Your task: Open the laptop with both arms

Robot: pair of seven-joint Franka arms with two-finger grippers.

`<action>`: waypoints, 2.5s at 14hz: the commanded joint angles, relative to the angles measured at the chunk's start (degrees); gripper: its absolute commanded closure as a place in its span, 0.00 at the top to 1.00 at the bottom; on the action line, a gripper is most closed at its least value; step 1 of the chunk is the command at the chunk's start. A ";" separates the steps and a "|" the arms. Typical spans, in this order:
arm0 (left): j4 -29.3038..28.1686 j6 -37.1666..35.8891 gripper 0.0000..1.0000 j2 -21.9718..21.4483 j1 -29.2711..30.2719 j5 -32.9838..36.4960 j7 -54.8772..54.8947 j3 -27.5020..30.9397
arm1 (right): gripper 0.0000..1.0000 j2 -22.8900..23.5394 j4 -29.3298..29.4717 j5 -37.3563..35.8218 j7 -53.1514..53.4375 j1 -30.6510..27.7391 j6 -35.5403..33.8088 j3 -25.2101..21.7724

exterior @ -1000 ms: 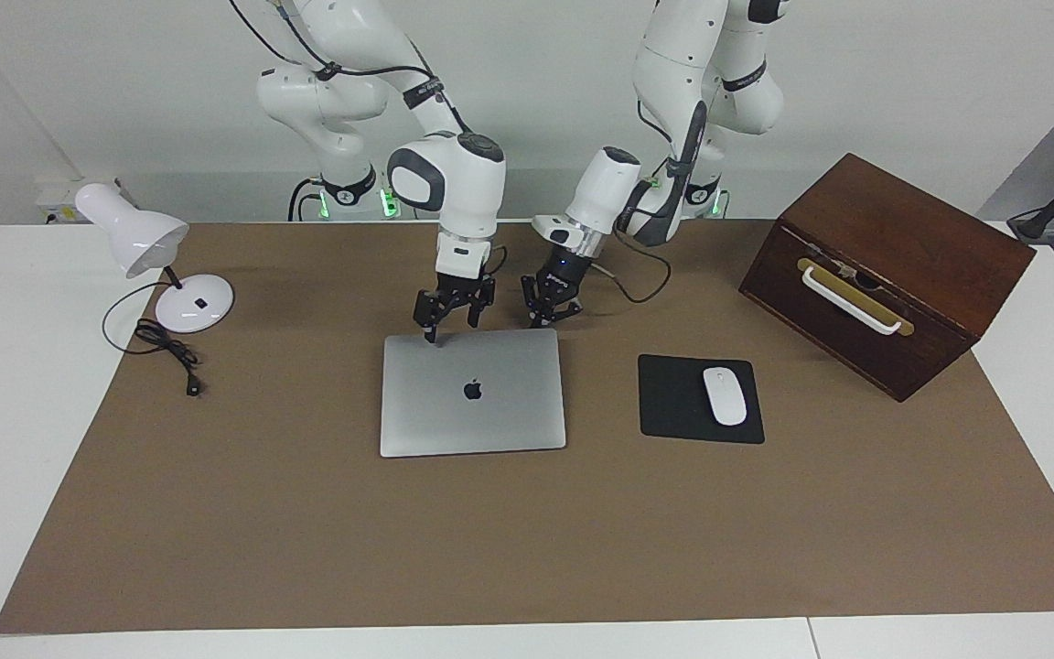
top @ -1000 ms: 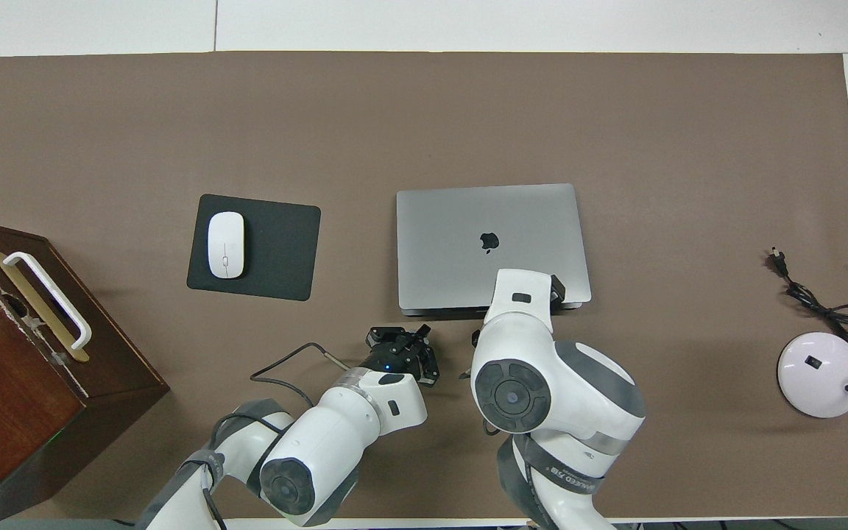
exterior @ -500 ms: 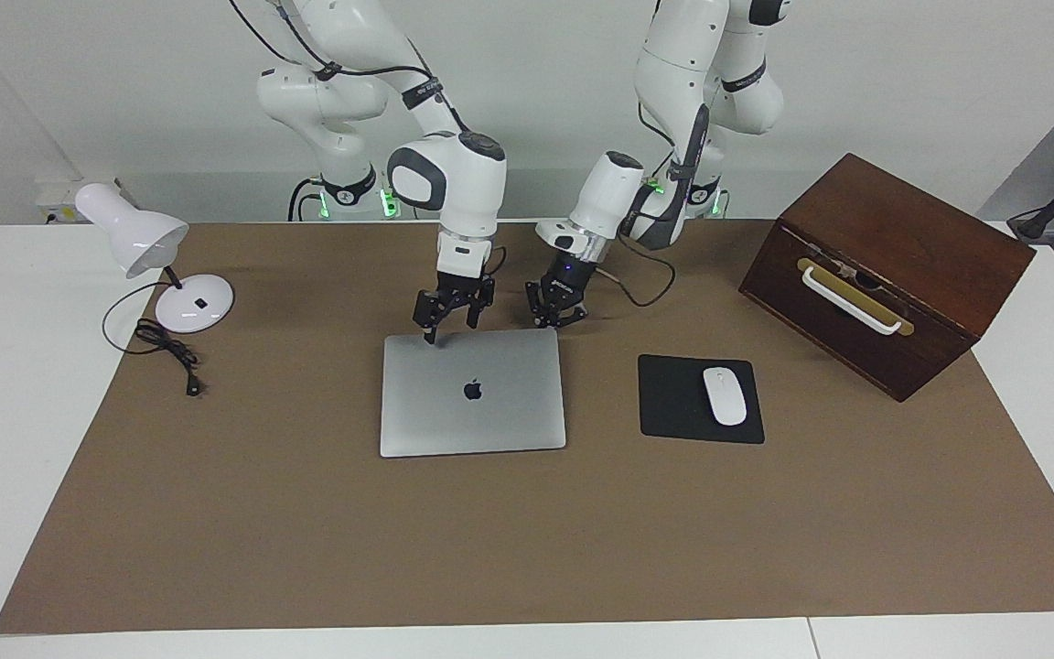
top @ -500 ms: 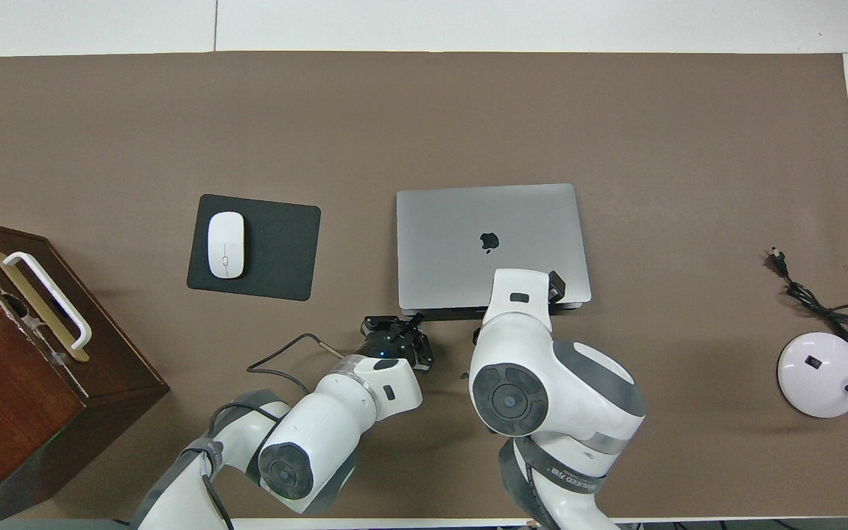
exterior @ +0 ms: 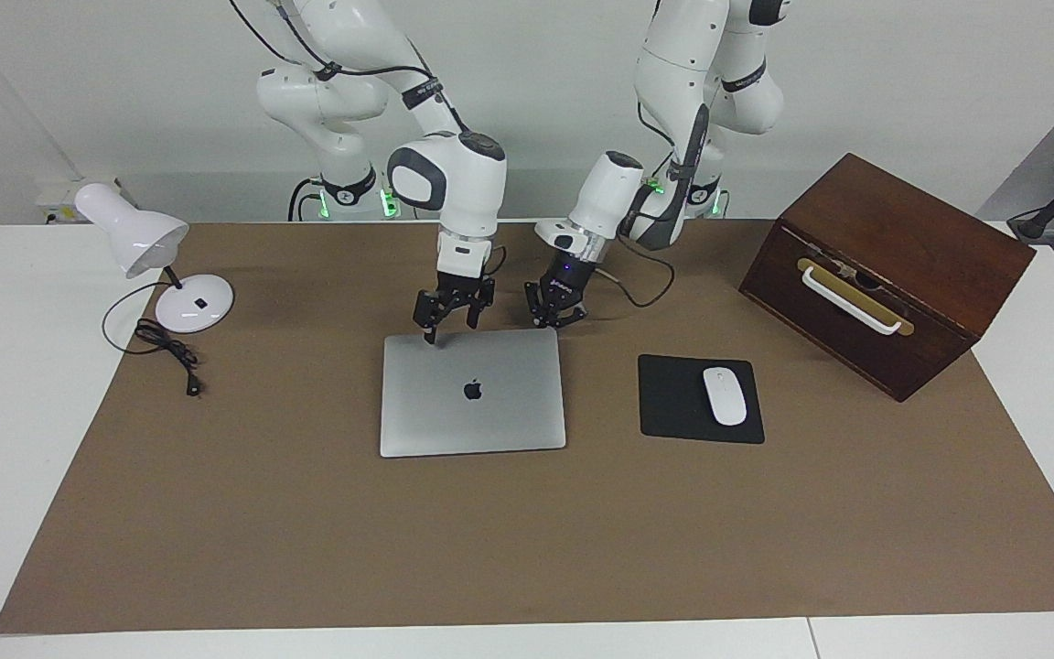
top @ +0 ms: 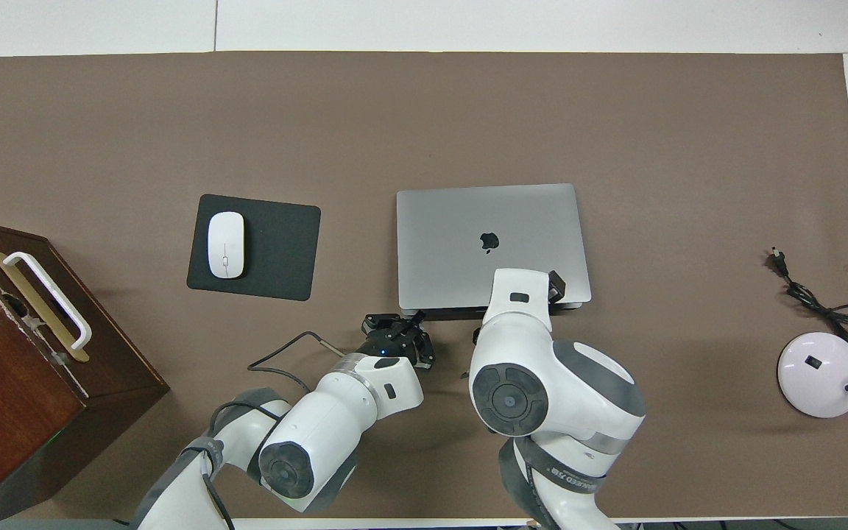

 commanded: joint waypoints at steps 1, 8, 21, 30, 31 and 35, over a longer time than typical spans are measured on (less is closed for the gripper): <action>1.18 1.30 0.00 1.42 -0.39 -1.01 1.12 0.61 | 1.00 0.86 0.29 -2.05 1.35 -0.93 1.49 0.34; 2.85 1.30 0.00 2.82 -0.39 -1.19 1.03 1.23 | 1.00 0.86 0.29 -2.05 1.35 -0.93 1.58 0.34; 3.73 1.38 0.00 4.14 -0.30 -0.66 1.12 2.55 | 1.00 1.65 1.08 -2.93 1.09 -1.10 2.36 0.34; 3.82 1.47 0.00 5.28 -0.22 0.31 1.03 3.69 | 1.00 1.83 1.52 -2.93 1.09 -1.54 2.37 0.34; 3.82 1.47 0.00 5.28 -0.22 0.31 1.12 3.69 | 1.00 1.83 1.52 -2.93 1.09 -1.54 2.37 0.34; 3.82 1.47 0.00 5.37 -0.22 0.31 1.12 3.69 | 1.00 2.26 2.39 -3.63 0.91 -1.63 2.28 0.25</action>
